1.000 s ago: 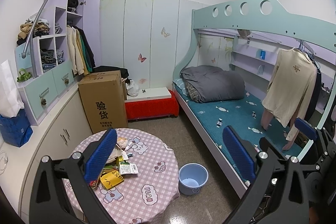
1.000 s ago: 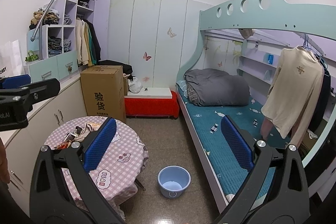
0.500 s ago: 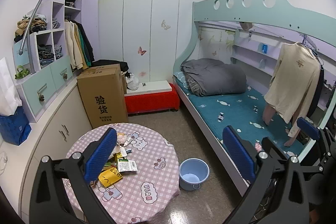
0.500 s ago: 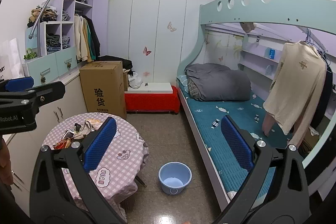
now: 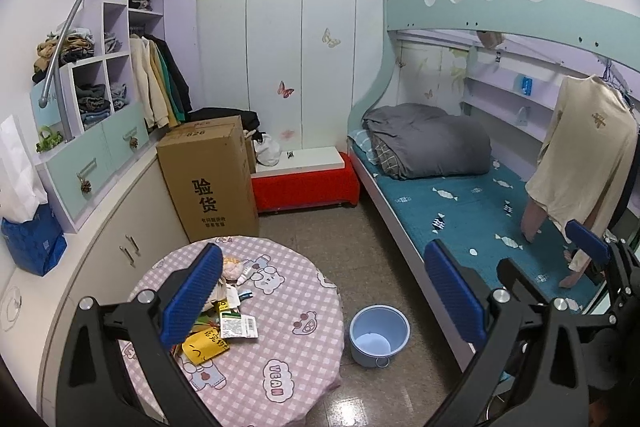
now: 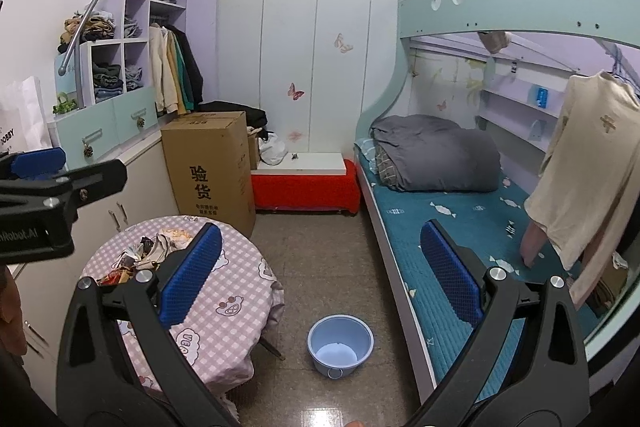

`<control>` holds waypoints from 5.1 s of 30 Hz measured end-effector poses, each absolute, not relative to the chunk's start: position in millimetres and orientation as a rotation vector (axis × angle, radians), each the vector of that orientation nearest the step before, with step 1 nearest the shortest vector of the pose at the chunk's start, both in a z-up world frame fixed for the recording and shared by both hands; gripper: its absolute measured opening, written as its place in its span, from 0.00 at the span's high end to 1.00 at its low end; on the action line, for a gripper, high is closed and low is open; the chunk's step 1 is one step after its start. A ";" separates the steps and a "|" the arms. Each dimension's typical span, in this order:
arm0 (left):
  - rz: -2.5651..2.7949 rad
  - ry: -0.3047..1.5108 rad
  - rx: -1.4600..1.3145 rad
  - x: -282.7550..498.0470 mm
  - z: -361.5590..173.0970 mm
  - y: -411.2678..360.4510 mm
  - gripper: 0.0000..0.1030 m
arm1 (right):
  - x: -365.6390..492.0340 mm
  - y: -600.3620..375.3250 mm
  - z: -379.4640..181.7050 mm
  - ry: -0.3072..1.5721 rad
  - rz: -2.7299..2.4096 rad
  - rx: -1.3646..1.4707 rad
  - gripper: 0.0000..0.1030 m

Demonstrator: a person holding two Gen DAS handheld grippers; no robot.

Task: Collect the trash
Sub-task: 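Carry both open tools toward the pink checkered table of trash, then grasp the blue-white tissue box with the left tool while the right tool grasps the beige paper item, then carry the tissue box and beige paper item over the light-blue bucket with both tools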

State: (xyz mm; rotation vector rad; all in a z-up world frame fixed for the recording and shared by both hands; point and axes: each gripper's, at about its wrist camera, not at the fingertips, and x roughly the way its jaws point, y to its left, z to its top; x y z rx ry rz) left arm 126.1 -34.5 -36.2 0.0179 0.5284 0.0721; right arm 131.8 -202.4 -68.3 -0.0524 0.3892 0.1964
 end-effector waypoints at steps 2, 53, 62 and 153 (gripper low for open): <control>0.081 0.530 0.016 129.5 -38.2 -38.8 0.04 | 137.1 -205.8 -69.2 0.390 0.208 -0.052 0.06; 0.100 0.771 -0.119 230.3 -116.3 58.1 0.04 | 243.8 -120.4 -130.5 0.644 0.266 -0.050 0.06; 0.190 0.997 -0.260 243.9 -207.2 161.3 0.04 | 279.6 -62.5 -201.5 0.855 0.312 -0.063 0.06; -0.169 1.310 -0.369 519.8 -345.7 -75.6 0.60 | 516.9 -230.8 -326.7 1.166 0.279 0.002 0.73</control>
